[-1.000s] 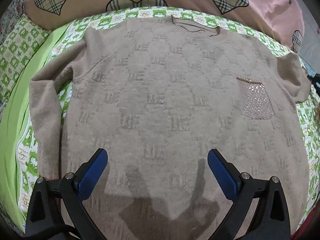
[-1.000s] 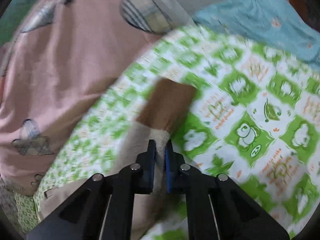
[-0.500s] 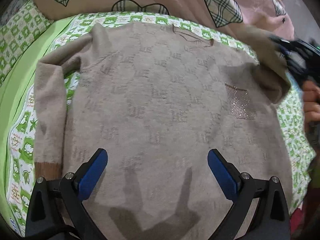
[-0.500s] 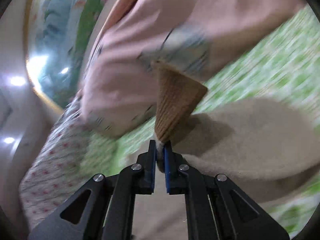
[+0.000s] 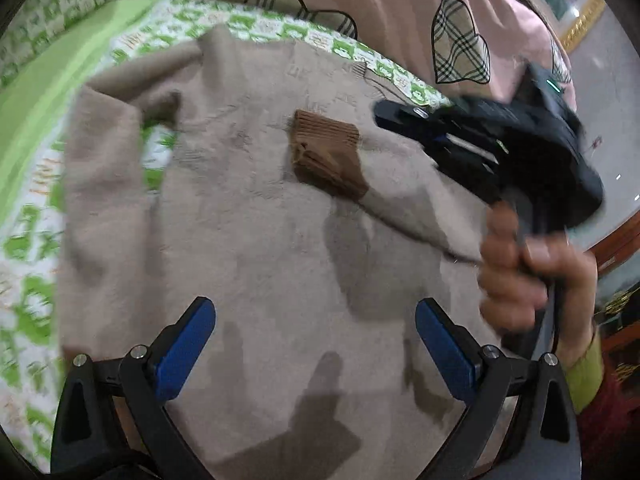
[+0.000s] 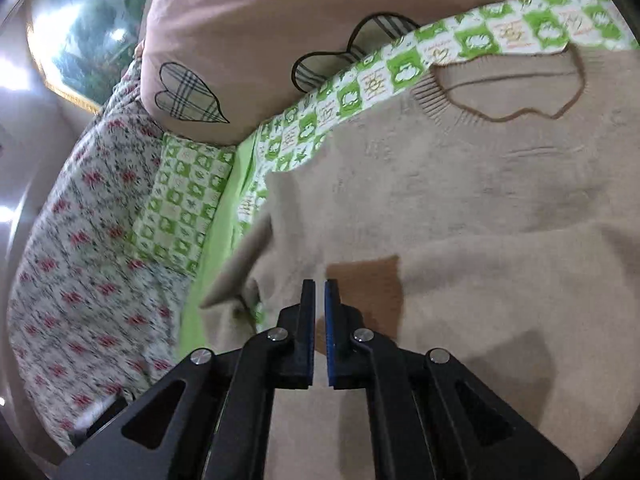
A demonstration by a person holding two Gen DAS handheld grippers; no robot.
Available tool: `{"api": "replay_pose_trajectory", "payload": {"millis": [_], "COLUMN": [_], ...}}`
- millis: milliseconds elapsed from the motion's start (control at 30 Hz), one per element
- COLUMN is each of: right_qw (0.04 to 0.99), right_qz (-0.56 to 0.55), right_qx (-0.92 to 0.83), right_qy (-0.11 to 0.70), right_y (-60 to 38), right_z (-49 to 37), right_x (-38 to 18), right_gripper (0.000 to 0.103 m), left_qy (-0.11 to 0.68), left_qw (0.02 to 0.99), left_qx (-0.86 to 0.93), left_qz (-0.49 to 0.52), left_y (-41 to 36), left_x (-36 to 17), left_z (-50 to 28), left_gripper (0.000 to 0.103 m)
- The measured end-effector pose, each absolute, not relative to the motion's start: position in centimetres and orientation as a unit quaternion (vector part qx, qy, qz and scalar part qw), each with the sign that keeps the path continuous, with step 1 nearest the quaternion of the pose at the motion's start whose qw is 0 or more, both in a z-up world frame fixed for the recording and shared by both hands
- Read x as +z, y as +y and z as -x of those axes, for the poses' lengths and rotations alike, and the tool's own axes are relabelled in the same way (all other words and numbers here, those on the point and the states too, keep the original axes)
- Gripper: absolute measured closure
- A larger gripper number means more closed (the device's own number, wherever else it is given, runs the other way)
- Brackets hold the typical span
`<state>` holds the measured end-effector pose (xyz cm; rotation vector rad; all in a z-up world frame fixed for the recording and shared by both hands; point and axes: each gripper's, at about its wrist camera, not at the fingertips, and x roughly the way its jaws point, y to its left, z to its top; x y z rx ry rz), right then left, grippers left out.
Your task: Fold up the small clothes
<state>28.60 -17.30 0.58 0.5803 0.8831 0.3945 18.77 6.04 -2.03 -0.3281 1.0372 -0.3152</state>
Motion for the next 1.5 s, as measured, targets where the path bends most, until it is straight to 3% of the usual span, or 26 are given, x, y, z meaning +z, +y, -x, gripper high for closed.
{"api": "replay_pose_trajectory", "payload": {"millis": [233,367,467,500,533,567,767,1000,1200,1433,1467,1500], "right_qw": [0.877,0.882,0.879,0.876,0.874,0.873,0.885,0.886,0.867,0.875,0.876,0.877], "right_qz": [-0.272,-0.292,-0.313,-0.327,-0.337,-0.342,-0.335,-0.284,-0.267,-0.297,-0.300,-0.303], "right_qx": [0.124,0.073,0.037,0.025,0.018,0.011,-0.017,-0.090,-0.118,-0.087,-0.088,-0.089], "right_qy": [0.376,0.363,0.358,0.354,0.350,0.346,0.323,0.355,0.405,0.372,0.366,0.363], "right_y": [-22.2,-25.3,-27.3,-28.3,-28.8,-29.2,-31.7,-35.2,-38.2,-38.8,-38.9,-38.9], "right_z": [-21.5,-16.7,-13.9,-12.9,-12.3,-11.8,-10.8,-12.7,-17.0,-17.6,-17.3,-17.1], "right_x": [3.0,2.8,2.2,1.9,1.8,1.7,2.9,3.5,2.9,4.0,4.1,4.3], "right_gripper": [0.098,0.098,0.098,0.098,0.098,0.098,0.098,0.098,0.097,0.097,0.095,0.083], "left_qy": [0.511,0.486,0.470,0.470,0.476,0.485,0.390,0.438,0.429,0.436,0.437,0.439], "left_qw": [0.817,0.842,0.856,0.857,0.853,0.846,0.896,0.886,0.888,0.881,0.882,0.881], "left_qx": [-0.174,-0.155,-0.153,-0.153,-0.160,-0.167,-0.168,-0.085,-0.107,-0.115,-0.116,-0.119], "left_qz": [0.203,0.175,0.153,0.145,0.141,0.146,0.128,0.127,0.126,0.139,0.133,0.131], "left_y": [2.8,0.9,-0.1,-0.2,-0.4,-0.2,2.1,7.3,6.3,6.8,6.7,6.5], "left_x": [-4.8,-4.8,-4.3,-4.2,-4.0,-3.6,2.8,-2.7,-3.0,-3.2,-3.1,-3.1], "left_z": [-28.0,-31.9,-33.5,-33.9,-34.1,-34.0,-31.2,-34.1,-32.2,-32.1,-32.2,-32.3], "left_gripper": [0.004,0.008,0.037,0.060,0.094,0.099,0.099,0.098,0.096,0.096,0.096,0.096]}}
